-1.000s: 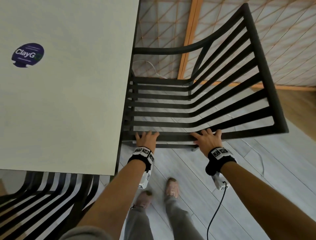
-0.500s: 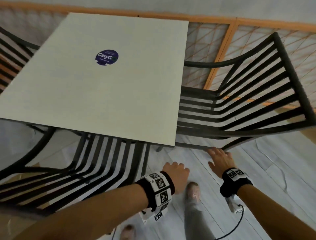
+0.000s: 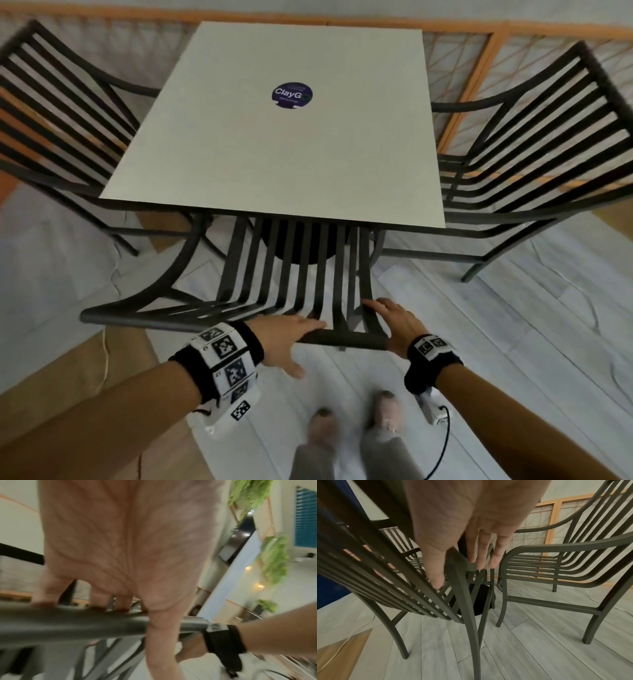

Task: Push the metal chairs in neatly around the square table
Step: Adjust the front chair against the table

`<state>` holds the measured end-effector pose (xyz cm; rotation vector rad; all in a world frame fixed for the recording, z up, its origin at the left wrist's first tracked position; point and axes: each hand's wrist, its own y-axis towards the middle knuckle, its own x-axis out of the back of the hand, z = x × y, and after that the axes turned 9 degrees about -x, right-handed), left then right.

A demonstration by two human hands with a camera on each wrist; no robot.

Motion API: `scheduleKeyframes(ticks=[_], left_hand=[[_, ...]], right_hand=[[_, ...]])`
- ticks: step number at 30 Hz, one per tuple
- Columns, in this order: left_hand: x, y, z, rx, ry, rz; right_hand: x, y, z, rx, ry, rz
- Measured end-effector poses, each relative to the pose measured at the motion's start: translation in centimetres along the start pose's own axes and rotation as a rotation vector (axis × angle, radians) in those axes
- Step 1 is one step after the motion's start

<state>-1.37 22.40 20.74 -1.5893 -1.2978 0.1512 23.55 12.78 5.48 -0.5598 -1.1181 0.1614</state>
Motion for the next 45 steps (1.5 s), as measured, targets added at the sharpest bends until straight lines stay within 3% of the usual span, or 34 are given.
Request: scheduleKeyframes(ticks=[3, 8, 10, 20, 27, 32, 35, 39, 40, 42, 43, 45], left_hand=[[-1.1, -2.5, 4.9, 0.077, -0.099, -0.13], [-3.0, -4.9, 12.4, 0.521, 0.026, -0.329], [-3.5, -5.1, 13.0, 0.594, 0.106, -0.362], [-6.8, -4.9, 10.9, 0.603, 0.212, -0.435], [-5.2, -5.2, 11.3, 0.651, 0.227, -0.459], [-5.3, -5.0, 11.2, 0.652, 0.224, -0.466], [-6.1, -5.2, 11.1, 0.618, 0.207, -0.496], [-4.1, -5.9, 9.7, 0.557, 0.196, -0.673], [1.2, -7.8, 6.4, 0.461, 0.305, -0.845], [0.2, -7.1, 5.2, 0.414, 0.197, -0.876], [-1.4, -6.7, 4.3, 0.342, 0.137, -0.883], [-7.3, -6.3, 2.4, 0.252, -0.074, -0.906]], right_hand=[[-1.0, -0.3, 1.3, 0.034, 0.096, -0.052], [-2.2, -0.4, 2.4, -0.002, 0.339, -0.257], [-2.8, -0.8, 3.1, 0.011, 0.417, -0.329], [-3.1, -3.6, 3.4, -0.055, 0.503, -0.348], [-2.7, -2.2, 4.5, -0.055, 0.51, -0.339], [-2.3, -2.1, 4.2, -0.054, 0.458, -0.322], [-2.3, -3.2, 3.6, -0.066, 0.331, -0.24], [3.5, -5.5, 3.5, 0.014, 0.25, -0.219], [10.4, -7.8, 3.6, 0.036, 0.188, -0.336], [12.0, -9.2, 3.5, 0.017, 0.119, -0.185], [13.5, -10.7, 3.7, 0.076, 0.048, -0.141], [15.8, -14.2, 3.9, 0.134, 0.046, -0.199]])
